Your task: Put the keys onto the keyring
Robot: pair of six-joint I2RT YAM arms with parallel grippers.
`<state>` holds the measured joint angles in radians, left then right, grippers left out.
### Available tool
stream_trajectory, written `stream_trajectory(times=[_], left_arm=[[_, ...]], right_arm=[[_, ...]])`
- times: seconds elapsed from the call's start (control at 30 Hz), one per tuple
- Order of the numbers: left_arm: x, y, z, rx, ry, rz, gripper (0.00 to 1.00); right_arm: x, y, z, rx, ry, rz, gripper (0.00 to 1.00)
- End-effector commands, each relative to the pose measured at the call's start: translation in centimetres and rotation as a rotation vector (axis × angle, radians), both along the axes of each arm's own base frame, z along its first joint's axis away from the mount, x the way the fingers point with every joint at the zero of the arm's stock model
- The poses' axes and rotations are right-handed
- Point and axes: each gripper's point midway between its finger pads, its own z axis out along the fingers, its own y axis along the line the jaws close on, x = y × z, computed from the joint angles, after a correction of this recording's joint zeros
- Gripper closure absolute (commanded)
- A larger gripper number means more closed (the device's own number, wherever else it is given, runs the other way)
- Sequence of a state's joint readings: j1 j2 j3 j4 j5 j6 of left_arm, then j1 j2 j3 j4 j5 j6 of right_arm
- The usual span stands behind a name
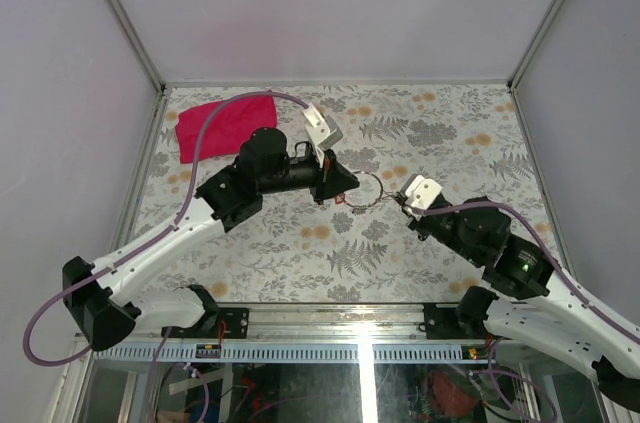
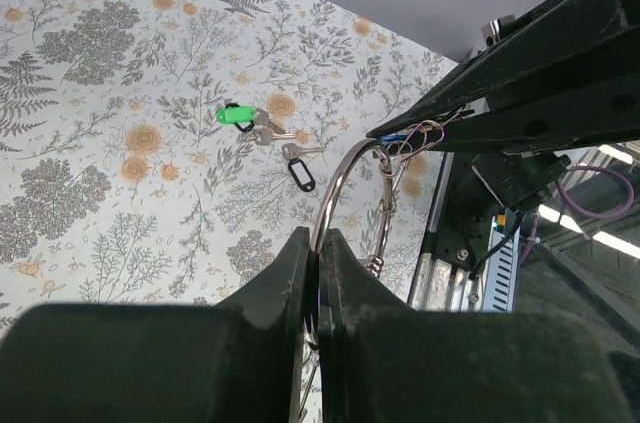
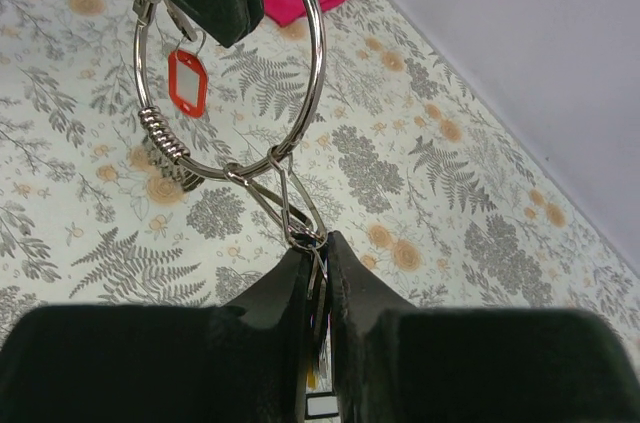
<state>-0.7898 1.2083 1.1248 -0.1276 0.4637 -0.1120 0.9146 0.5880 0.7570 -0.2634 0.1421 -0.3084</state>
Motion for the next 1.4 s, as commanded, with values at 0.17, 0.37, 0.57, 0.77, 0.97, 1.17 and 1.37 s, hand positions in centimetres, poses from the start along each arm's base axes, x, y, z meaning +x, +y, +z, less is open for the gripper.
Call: stream_trajectory(times=[0.17, 0.37, 0.57, 0.77, 0.97, 1.17, 1.37], left_arm=[[0.1, -0.4, -2.8, 0.057, -0.01, -0.036, 1.0], [0.5, -0.2, -3.3, 0.043, -0.01, 0.006, 1.0], [0.6, 0.0, -2.2, -0.045, -0.015, 0.048, 1.0], [0.0, -0.1, -1.6, -0.13, 0.024, 0.051, 1.0], [-0.5, -0.5, -1.9, -0.138, 0.06, 0.019, 1.0], [-1.1, -0.9, -3.3, -0.114, 0.103, -0.008, 1.0], [-1.5, -1.2, -4.8, -0.09, 0.131, -0.011, 1.0]], right_arm=[[0.8, -0.5, 5.8, 0.028, -0.132, -0.028, 0.88], [0.8, -1.2, 6.5, 0.078, -0.12, -0.068, 0.87], [0.9, -2.2, 4.7, 0.101, -0.064, -0.134, 0.81], [0.7, -1.9, 2.7, 0.177, 0.023, -0.158, 0.81], [1.8, -1.9, 1.3, 0.201, 0.043, -0.227, 0.86], [3.2, -1.4, 2.5, 0.207, -0.027, -0.255, 0.88], [3.8, -0.2, 4.0, 0.197, -0.07, -0.22, 0.89]])
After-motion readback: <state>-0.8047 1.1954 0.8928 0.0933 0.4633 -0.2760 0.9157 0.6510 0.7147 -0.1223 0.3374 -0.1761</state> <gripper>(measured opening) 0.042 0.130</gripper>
